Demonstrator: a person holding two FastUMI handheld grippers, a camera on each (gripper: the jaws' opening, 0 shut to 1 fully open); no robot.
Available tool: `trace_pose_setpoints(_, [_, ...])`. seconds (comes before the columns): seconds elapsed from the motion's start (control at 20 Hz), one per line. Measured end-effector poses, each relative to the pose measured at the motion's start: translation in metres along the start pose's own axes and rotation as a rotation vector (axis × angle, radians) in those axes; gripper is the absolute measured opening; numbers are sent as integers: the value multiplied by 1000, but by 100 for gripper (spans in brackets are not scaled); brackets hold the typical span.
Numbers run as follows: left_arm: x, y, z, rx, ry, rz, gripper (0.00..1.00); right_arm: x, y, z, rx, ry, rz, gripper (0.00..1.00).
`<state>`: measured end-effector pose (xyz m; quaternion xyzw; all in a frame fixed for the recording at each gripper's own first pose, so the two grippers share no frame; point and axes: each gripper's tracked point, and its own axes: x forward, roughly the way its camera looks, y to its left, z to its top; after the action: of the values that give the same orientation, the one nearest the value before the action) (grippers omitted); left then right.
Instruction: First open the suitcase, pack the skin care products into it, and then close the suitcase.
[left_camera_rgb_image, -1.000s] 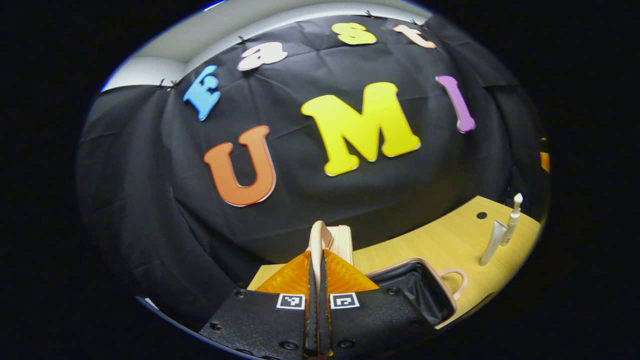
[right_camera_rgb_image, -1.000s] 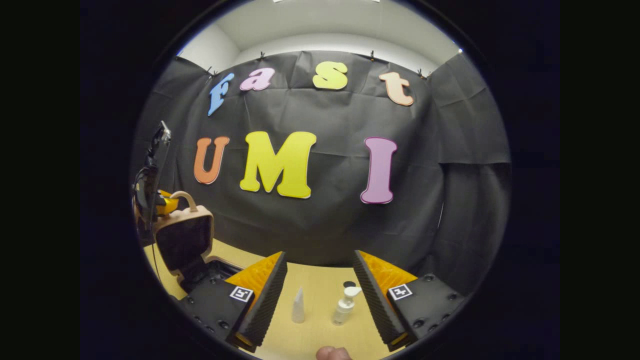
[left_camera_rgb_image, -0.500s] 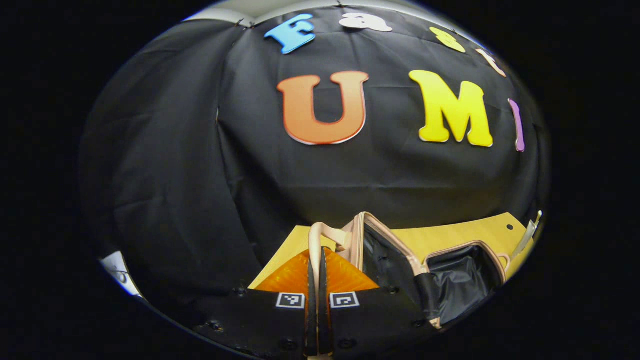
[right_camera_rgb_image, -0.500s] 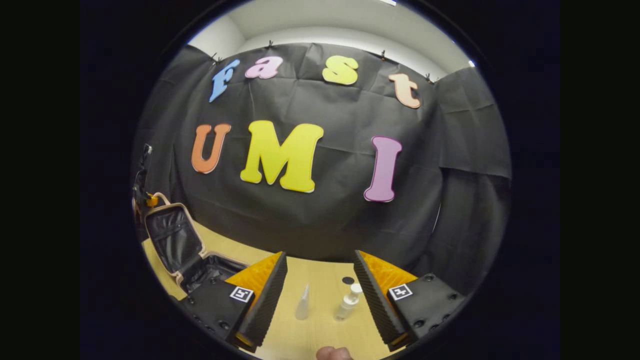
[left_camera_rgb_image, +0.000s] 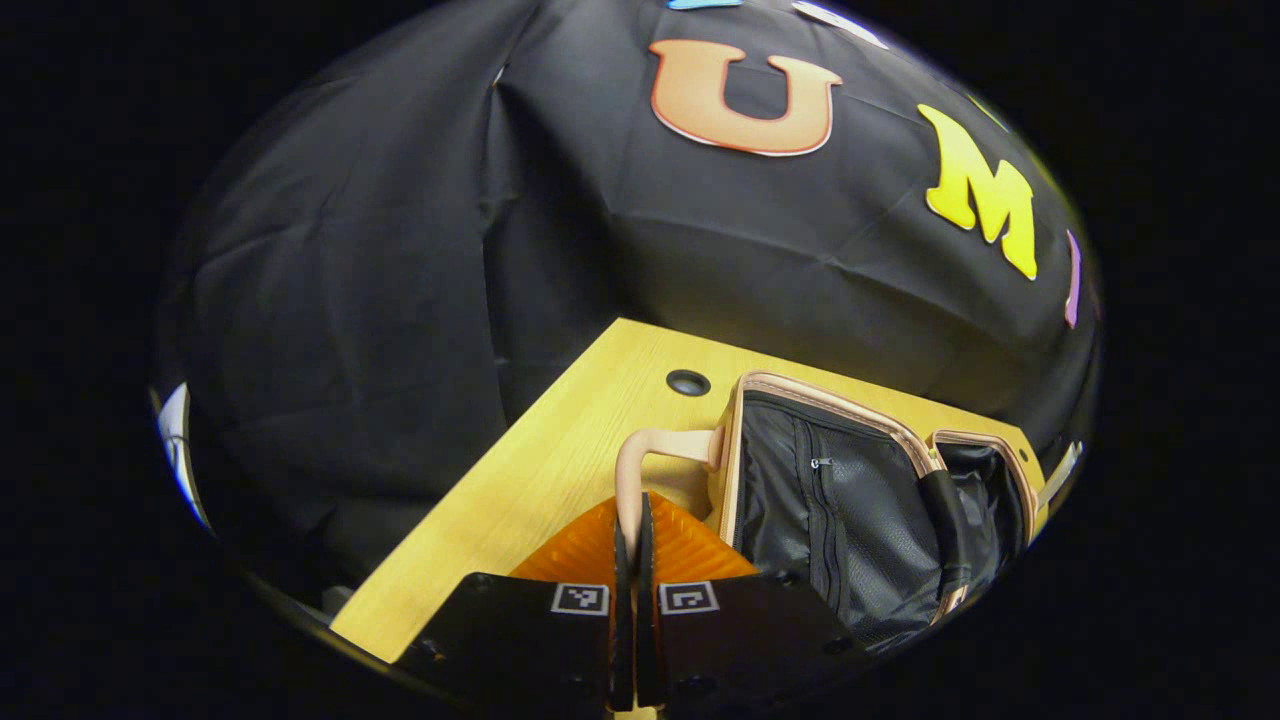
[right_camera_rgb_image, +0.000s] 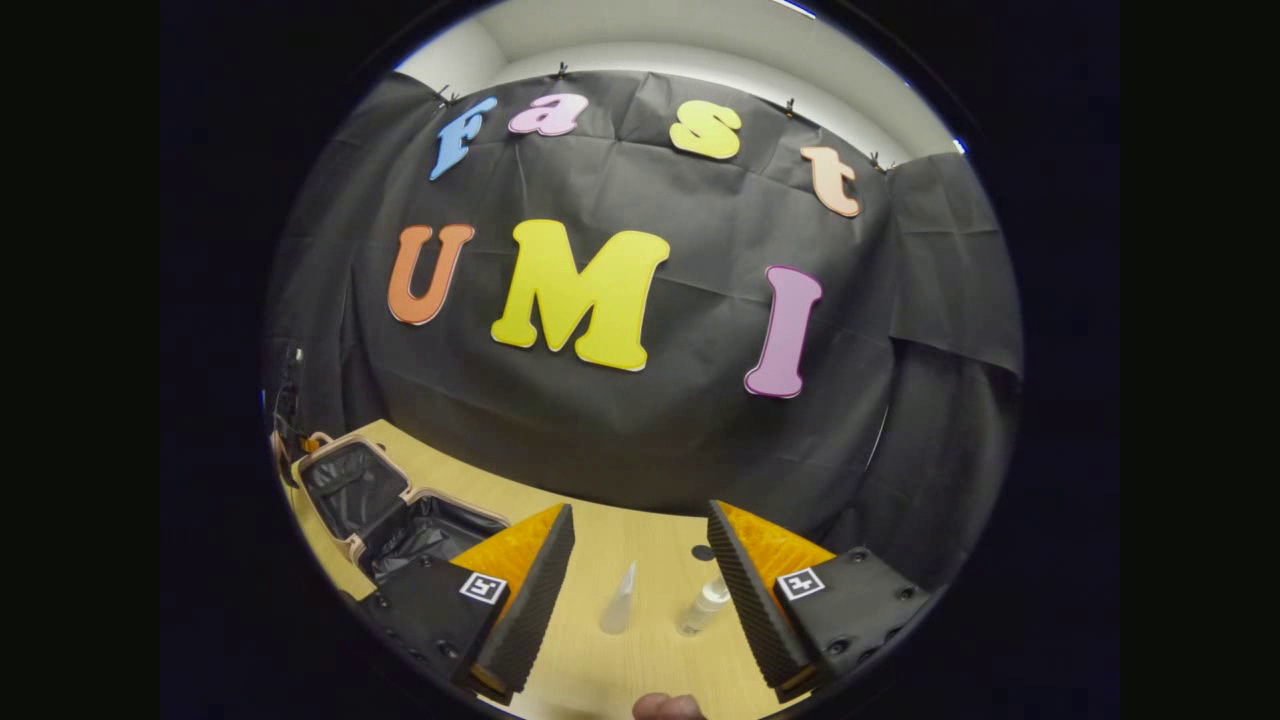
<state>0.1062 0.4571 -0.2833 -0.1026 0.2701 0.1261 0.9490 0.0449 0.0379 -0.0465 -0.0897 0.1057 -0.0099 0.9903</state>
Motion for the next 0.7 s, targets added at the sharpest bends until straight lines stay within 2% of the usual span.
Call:
trace_pose_setpoints(0.1, [4,4,-20,4,69,13,5,0,4,-3,0,3,12,79])
trace_pose_setpoints(0.2, [3,10,-19,11,71,27,7,6,11,-6,0,16,35,80])
trace_pose_setpoints(0.35, [-1,22,-24,105,96,105,12,12,19,-2,20,13,64,80])
trace_pose_setpoints(0.4, [0,23,-20,127,95,120,33,13,20,1,23,5,71,79])
trace_pose_setpoints(0.55, [-16,8,5,134,14,131,47,12,19,2,33,-4,91,80])
trace_pose_setpoints(0.7, [-56,-16,33,140,-55,98,97,6,5,1,53,-23,84,80])
